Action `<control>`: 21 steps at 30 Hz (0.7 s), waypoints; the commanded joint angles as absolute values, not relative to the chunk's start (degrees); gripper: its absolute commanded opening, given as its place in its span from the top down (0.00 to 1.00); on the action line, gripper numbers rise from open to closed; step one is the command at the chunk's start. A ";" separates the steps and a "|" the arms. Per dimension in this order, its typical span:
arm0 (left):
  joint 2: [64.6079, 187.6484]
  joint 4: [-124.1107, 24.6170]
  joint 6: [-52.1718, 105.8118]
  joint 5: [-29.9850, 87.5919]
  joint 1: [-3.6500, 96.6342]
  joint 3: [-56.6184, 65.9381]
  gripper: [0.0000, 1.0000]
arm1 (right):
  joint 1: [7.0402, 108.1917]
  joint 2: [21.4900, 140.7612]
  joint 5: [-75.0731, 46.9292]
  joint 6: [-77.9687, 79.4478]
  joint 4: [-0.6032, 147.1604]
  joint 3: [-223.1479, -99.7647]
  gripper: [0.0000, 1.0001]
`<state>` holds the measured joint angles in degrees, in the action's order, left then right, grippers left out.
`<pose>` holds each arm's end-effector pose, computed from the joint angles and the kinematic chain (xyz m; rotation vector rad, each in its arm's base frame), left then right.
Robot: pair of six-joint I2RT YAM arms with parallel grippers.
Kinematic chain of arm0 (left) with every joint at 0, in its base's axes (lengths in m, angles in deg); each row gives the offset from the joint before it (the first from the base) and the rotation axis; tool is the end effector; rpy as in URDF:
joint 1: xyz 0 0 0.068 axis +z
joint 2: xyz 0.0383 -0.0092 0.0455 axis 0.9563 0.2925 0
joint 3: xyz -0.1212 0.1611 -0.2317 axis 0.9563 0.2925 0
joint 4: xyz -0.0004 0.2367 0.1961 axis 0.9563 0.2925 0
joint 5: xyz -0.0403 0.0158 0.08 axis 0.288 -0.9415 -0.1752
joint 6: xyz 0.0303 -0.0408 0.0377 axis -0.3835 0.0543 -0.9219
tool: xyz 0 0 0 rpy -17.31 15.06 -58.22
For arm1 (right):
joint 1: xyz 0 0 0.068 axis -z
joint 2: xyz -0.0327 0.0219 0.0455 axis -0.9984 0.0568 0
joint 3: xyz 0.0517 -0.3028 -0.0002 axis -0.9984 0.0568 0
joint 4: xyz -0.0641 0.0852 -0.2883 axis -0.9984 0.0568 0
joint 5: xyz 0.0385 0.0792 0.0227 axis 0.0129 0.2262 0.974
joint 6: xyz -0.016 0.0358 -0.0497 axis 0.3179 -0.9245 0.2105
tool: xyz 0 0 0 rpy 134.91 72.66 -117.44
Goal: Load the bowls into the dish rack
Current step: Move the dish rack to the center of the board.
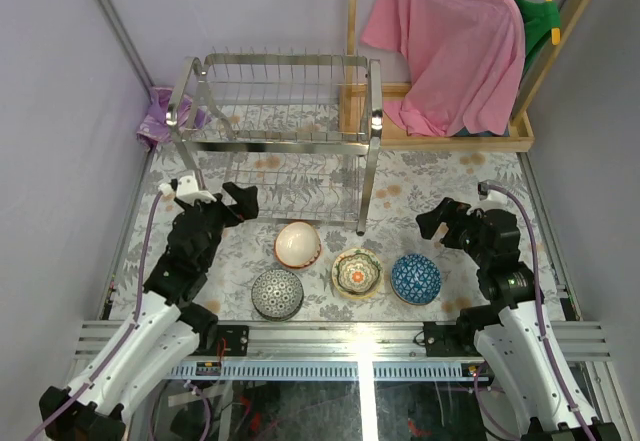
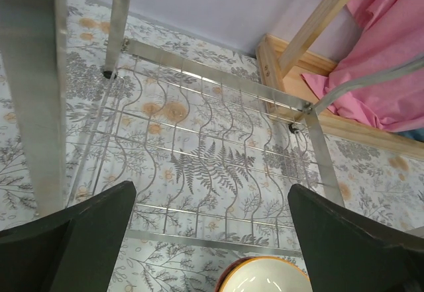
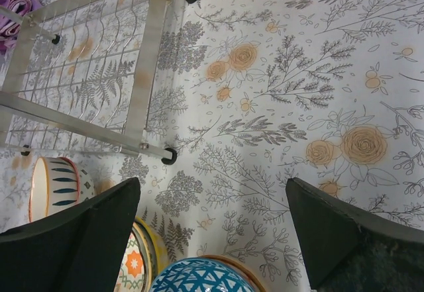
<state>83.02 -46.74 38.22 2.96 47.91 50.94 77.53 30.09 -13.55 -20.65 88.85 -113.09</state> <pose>0.1736 -0.0650 0.2850 -0.1990 1.6942 -0.3668 0.1692 0.0344 0.2694 0.2222 1.9272 0.5747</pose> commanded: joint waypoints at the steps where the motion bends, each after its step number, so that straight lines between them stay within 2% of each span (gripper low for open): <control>1: 83.03 -39.35 39.79 14.39 47.68 49.90 0.00 | 77.49 30.04 -9.97 -23.01 90.22 -116.14 0.01; 6: 77.98 -38.84 44.78 12.74 47.68 51.95 0.00 | 77.46 28.89 -8.66 -24.82 90.30 -116.89 0.01; 13: 72.66 -27.82 54.84 9.32 47.68 49.01 0.00 | 77.44 26.53 -6.30 -27.51 93.89 -119.78 0.01; 21: 69.34 -27.82 55.63 21.53 47.67 47.03 0.00 | 77.43 30.08 1.88 -30.77 102.70 -126.18 0.01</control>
